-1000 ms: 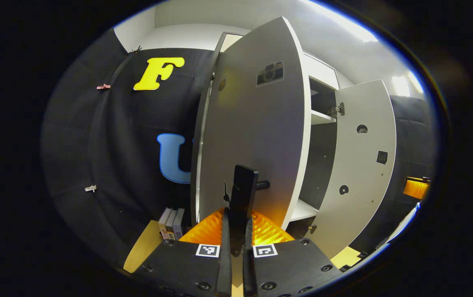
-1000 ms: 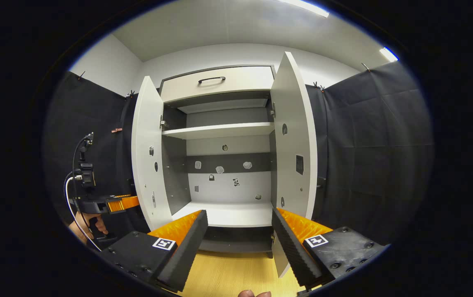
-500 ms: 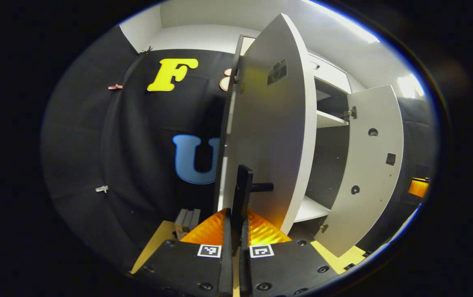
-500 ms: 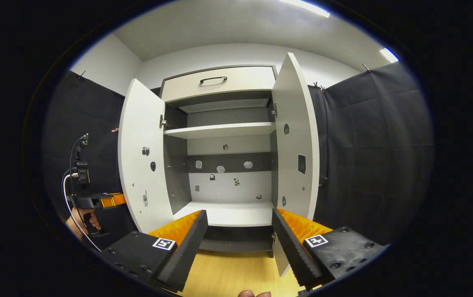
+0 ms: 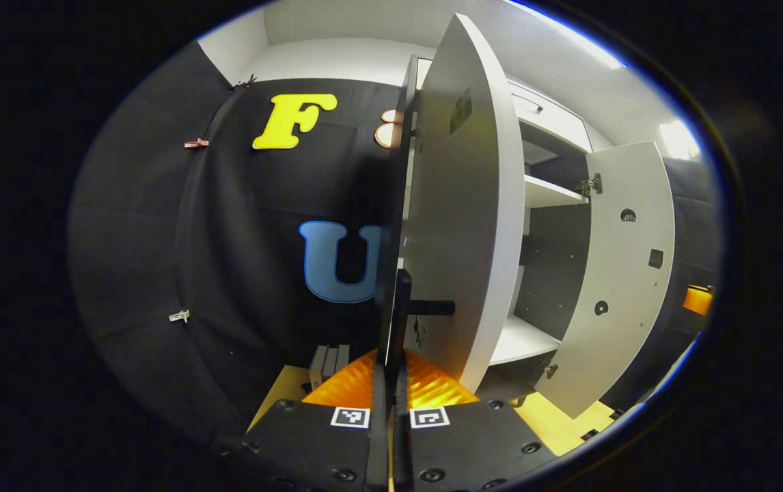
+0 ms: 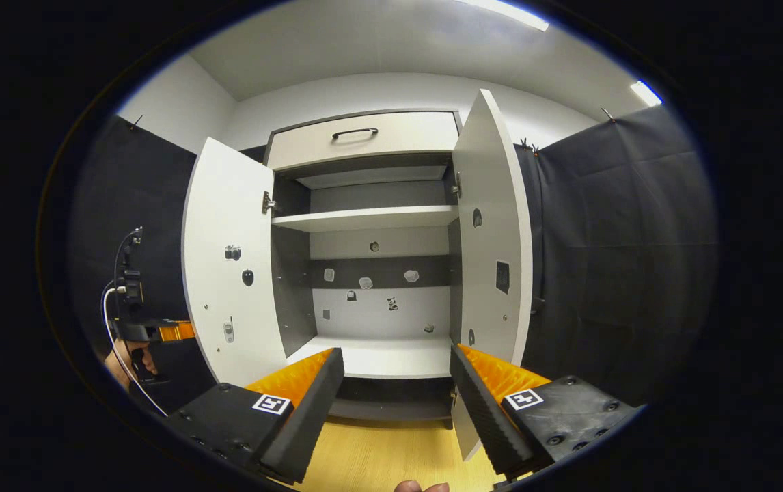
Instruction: Open the right door of the double-door shoe cabinet with the right hand, and open the left door with the left hand.
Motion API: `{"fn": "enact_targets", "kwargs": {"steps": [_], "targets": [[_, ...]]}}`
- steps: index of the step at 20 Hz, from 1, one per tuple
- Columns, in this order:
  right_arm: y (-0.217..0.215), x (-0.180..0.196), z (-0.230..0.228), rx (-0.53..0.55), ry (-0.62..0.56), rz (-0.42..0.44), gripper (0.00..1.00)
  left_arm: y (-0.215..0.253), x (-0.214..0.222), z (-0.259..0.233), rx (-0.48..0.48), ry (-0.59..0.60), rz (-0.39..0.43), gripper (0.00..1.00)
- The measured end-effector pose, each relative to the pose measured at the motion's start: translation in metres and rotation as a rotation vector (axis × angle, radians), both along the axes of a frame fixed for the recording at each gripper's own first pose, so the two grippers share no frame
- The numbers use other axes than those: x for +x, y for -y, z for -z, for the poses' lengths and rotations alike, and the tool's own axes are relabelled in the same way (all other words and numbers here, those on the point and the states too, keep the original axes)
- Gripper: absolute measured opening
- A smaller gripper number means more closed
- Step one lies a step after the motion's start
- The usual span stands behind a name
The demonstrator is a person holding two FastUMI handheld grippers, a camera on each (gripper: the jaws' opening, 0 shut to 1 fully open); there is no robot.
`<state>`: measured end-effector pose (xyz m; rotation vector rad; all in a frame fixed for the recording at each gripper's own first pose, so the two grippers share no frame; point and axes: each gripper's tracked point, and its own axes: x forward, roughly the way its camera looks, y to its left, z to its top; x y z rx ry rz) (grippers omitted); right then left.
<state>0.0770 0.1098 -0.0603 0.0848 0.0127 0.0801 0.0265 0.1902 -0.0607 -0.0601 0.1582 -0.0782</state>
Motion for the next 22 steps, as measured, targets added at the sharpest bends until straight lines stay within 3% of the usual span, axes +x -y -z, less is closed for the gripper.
{"fn": "enact_targets", "kwargs": {"steps": [8,10,11,16,21,22], "targets": [[0.018,0.007,-0.005,-0.004,0.007,0.029,0.98,-0.003,-0.011,-0.012,0.0,0.031,-0.055,0.05],[0.019,0.01,-0.007,-0.001,0.014,0.027,0.98,-0.003,-0.014,-0.016,0.017,0.049,-0.082,0.0],[0.02,0.01,-0.008,-0.001,0.016,0.023,0.98,-0.004,-0.025,-0.02,0.023,0.053,-0.091,0.13],[0.017,0.014,-0.009,-0.003,0.019,0.005,0.98,0.018,-0.06,-0.038,0.02,0.083,-0.116,0.23],[0.015,0.012,-0.012,-0.003,0.022,-0.002,0.98,0.05,-0.072,-0.055,0.02,0.119,-0.094,0.77],[0.013,0.013,-0.012,-0.005,0.025,-0.002,0.98,0.057,-0.074,-0.059,0.023,0.128,-0.082,0.81]]}}
